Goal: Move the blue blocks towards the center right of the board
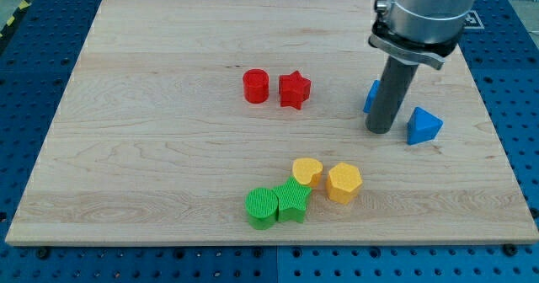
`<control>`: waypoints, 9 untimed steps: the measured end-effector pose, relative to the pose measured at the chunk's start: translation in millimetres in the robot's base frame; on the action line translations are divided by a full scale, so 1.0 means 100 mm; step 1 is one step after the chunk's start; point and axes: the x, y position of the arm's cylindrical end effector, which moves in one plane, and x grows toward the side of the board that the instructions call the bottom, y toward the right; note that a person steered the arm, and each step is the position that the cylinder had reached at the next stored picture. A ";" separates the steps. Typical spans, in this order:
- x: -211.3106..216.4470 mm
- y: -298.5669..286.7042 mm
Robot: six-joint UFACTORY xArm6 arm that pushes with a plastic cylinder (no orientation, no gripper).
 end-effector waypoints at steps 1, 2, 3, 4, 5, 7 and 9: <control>-0.13 -0.16; -0.34 -0.09; -0.35 0.16; -0.35 0.36; -0.30 0.26; 0.29 0.03; 0.51 0.55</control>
